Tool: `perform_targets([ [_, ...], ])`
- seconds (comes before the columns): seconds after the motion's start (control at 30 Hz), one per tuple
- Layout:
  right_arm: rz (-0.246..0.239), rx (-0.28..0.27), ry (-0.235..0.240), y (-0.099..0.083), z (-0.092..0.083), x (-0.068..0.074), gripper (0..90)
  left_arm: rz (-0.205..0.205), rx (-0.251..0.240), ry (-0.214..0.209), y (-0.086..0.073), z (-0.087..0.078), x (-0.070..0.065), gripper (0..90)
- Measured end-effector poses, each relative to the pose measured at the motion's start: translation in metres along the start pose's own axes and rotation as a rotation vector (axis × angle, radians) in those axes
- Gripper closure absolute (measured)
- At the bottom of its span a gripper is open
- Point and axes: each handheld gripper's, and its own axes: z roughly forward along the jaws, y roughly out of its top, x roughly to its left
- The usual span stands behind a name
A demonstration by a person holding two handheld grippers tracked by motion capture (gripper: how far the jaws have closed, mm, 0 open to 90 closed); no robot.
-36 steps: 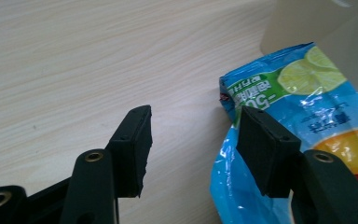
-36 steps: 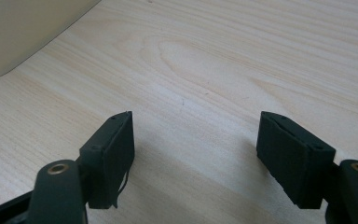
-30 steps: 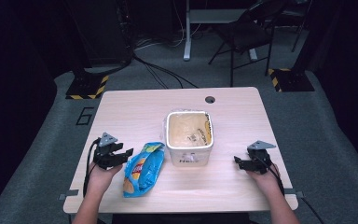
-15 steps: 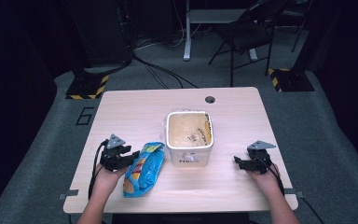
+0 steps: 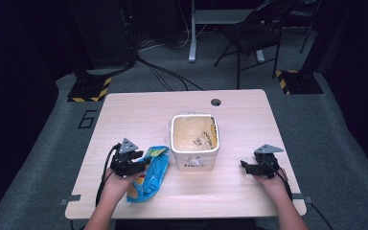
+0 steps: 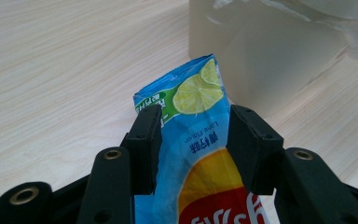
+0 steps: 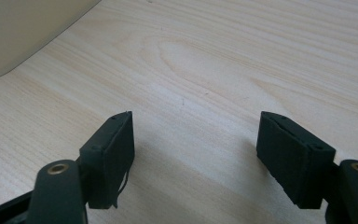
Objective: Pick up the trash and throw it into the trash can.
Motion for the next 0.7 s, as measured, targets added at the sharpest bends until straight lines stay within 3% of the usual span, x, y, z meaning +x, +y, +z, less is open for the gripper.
perform_targets([
  [0.2,0.000,0.000,0.000,0.000,0.000,0.000,26.9,0.032,0.024,0.001,-0.001,0.003,-0.005,57.0],
  [0.57,0.000,0.000,0.000,0.000,0.000,0.000,26.9,0.030,-0.018,0.003,0.006,-0.005,-0.012,51.4],
  [0.7,0.000,-0.001,0.001,0.000,0.000,0.000,26.9,0.052,0.019,0.027,0.003,0.001,-0.013,52.4],
])
